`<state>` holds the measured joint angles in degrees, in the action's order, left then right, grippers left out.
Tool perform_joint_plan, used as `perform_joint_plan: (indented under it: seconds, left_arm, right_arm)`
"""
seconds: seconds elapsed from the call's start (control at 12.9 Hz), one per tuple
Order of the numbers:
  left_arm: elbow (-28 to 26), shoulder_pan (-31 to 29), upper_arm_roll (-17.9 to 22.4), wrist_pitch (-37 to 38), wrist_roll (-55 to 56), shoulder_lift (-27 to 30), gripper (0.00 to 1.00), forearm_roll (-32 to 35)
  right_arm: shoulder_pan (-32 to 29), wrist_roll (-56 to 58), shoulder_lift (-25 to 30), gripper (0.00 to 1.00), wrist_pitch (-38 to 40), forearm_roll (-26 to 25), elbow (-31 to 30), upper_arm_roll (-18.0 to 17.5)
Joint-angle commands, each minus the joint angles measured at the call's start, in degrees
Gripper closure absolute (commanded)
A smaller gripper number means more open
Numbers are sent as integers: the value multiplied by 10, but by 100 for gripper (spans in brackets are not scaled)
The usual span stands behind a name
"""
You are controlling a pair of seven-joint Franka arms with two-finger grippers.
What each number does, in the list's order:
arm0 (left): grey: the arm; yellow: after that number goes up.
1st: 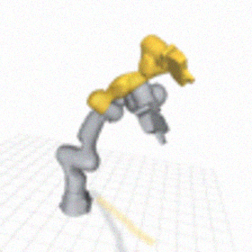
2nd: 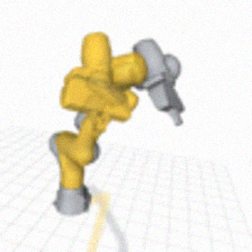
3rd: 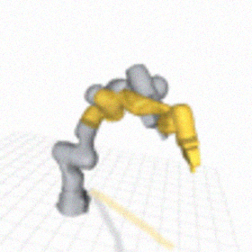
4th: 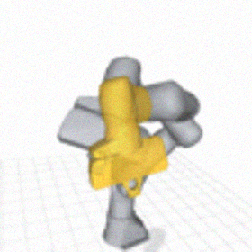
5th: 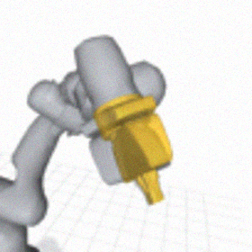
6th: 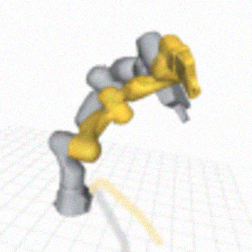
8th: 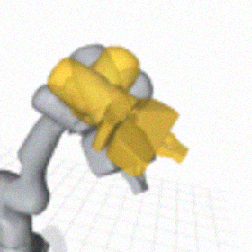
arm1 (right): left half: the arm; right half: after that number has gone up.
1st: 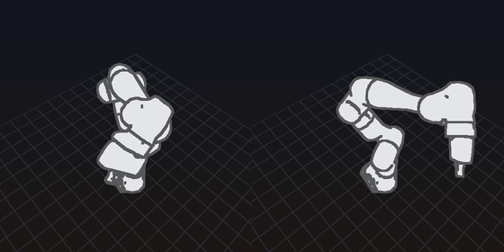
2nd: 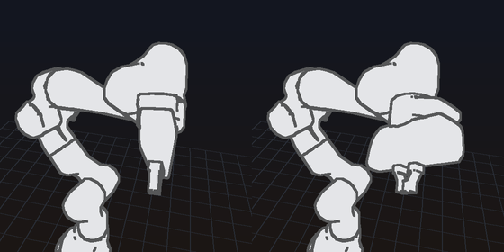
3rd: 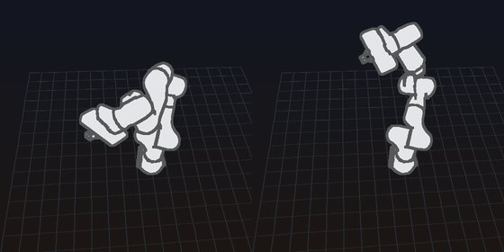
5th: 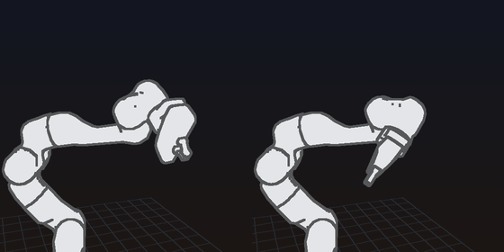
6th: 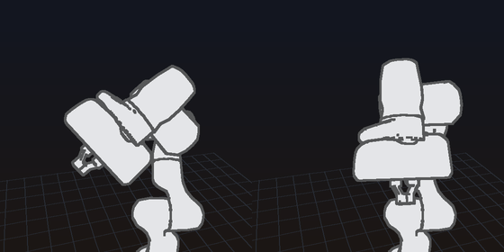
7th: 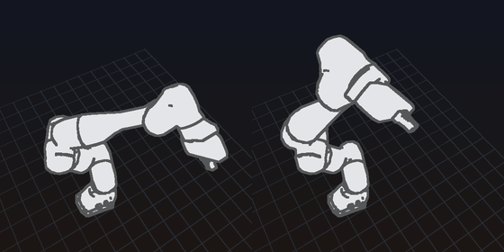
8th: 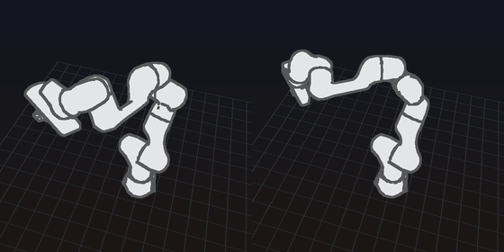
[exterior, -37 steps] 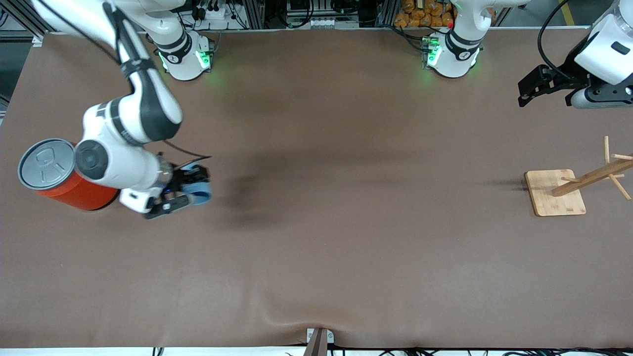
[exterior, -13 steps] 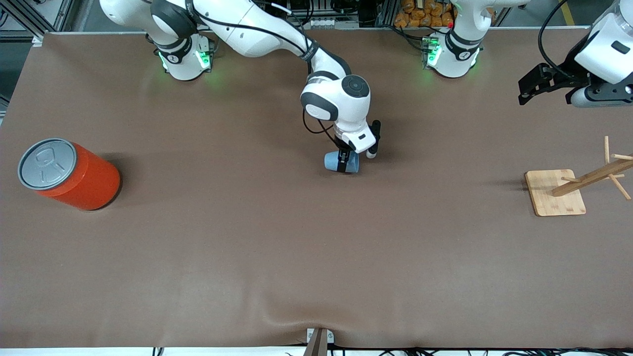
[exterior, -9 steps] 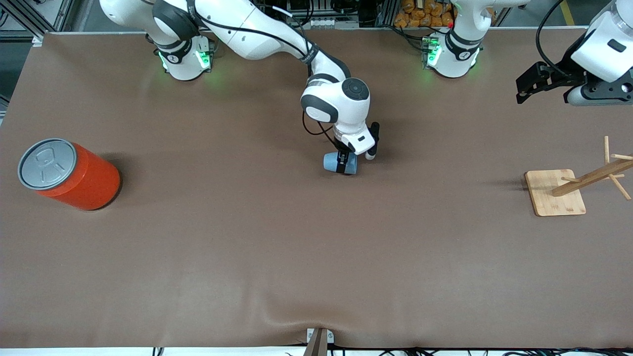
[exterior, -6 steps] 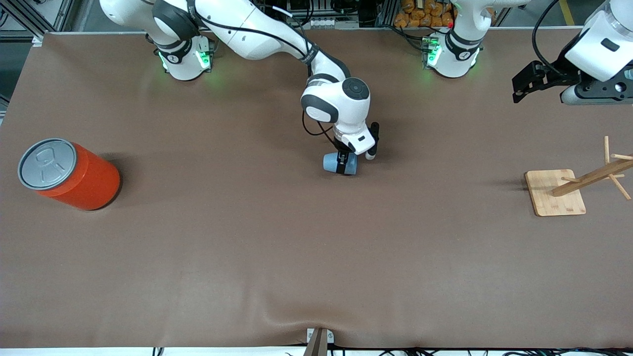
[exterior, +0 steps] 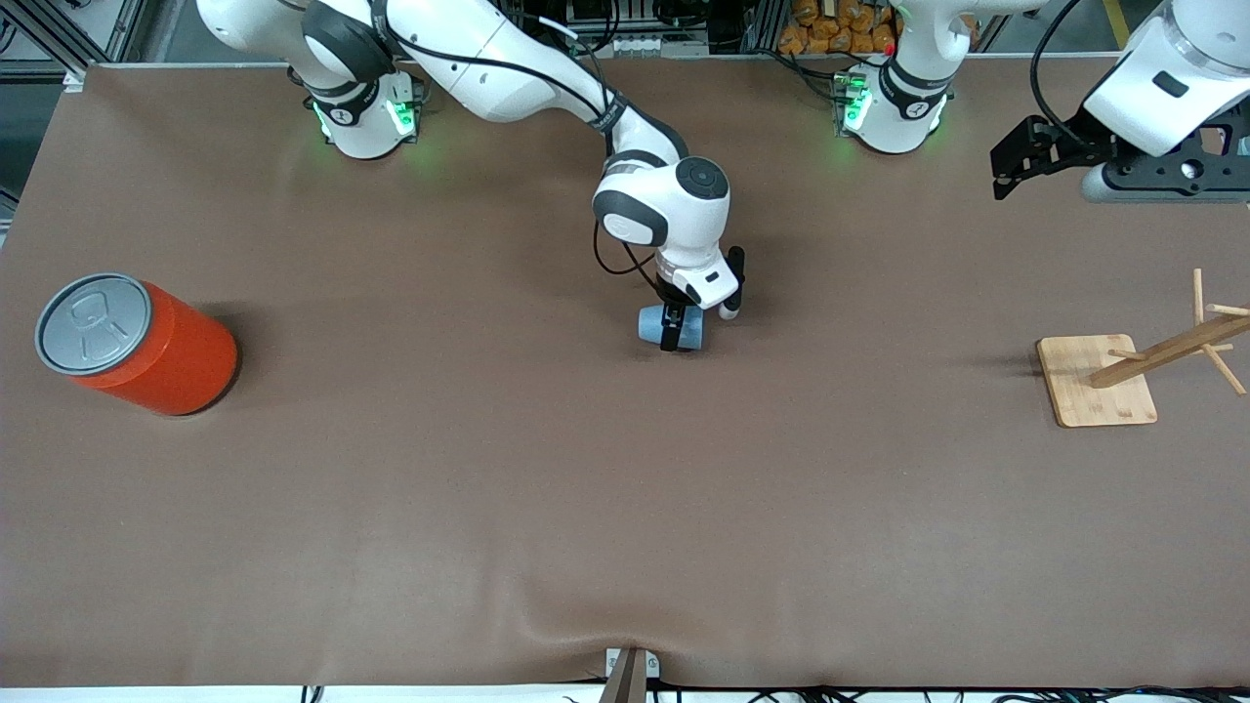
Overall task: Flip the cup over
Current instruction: 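Hold the cup with the right gripper while the left gripper approaches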
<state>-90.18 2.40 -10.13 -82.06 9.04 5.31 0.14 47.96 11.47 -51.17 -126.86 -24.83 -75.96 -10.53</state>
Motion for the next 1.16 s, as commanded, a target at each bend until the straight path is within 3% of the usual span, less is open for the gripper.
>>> perform_joint_plan:
  seconds: [0.0, 0.54, 1.09]
  left_arm:
    - [2, 2, -16, 1, 10, -3, 0, 1]
    - [-1, 2, -81, -30, 35, -51, 0, -7]
    - [0, -11, -83, -106, 26, -180, 0, -157]
  right_arm:
    - [4, -5, -6, 0, 4, -12, 16, 2]
    - [5, -7, 16, 0, 25, -7, 4, -3]
    - [7, -8, 67, 0, 85, 12, 5, -12]
